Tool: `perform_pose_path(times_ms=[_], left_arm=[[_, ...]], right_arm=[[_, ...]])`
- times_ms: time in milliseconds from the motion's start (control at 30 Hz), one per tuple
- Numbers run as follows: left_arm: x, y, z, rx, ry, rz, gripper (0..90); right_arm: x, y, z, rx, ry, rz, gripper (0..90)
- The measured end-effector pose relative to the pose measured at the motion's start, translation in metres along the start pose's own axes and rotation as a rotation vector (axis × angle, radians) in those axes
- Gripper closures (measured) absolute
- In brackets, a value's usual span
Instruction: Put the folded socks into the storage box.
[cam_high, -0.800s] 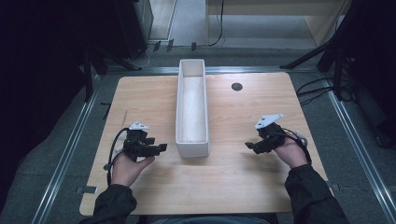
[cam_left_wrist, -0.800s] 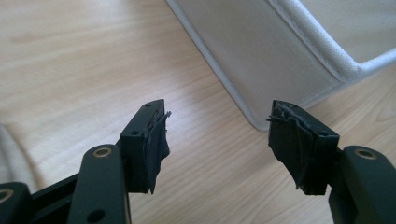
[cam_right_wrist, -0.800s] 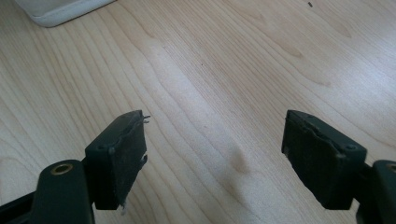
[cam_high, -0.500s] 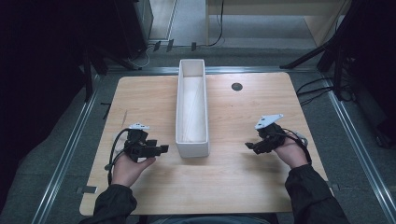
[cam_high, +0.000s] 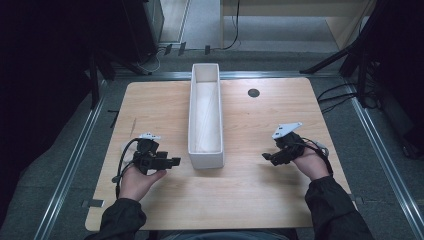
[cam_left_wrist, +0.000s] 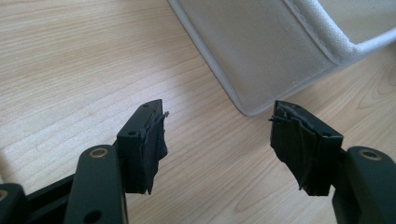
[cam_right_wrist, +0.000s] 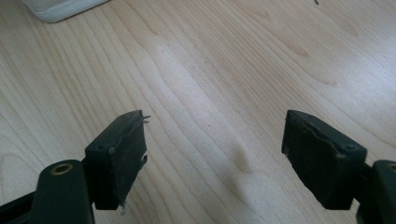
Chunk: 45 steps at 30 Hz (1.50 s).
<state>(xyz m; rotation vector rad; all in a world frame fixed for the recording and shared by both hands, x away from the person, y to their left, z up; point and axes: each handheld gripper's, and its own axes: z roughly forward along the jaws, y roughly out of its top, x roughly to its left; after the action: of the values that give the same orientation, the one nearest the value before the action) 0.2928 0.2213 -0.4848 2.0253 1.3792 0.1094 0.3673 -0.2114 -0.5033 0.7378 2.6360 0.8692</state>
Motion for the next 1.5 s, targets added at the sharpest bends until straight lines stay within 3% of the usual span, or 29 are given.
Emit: perform_pose_path(times_ms=[667,933,1500], left_arm=[[0.002,0.0,0.0,0.025,-0.013,-0.018,34.8],[0.004,-0.001,-0.003,0.035,0.005,-0.022,35.2],[0.017,0.0,-0.011,0.042,0.074,-0.084,36.2]], right_arm=[[0.0,0.001,0.0,-0.002,0.002,0.0,22.0],[0.001,0.001,0.0,-0.002,0.004,0.0,21.9],[0.001,0.001,0.001,0.006,0.01,0.001,21.9]])
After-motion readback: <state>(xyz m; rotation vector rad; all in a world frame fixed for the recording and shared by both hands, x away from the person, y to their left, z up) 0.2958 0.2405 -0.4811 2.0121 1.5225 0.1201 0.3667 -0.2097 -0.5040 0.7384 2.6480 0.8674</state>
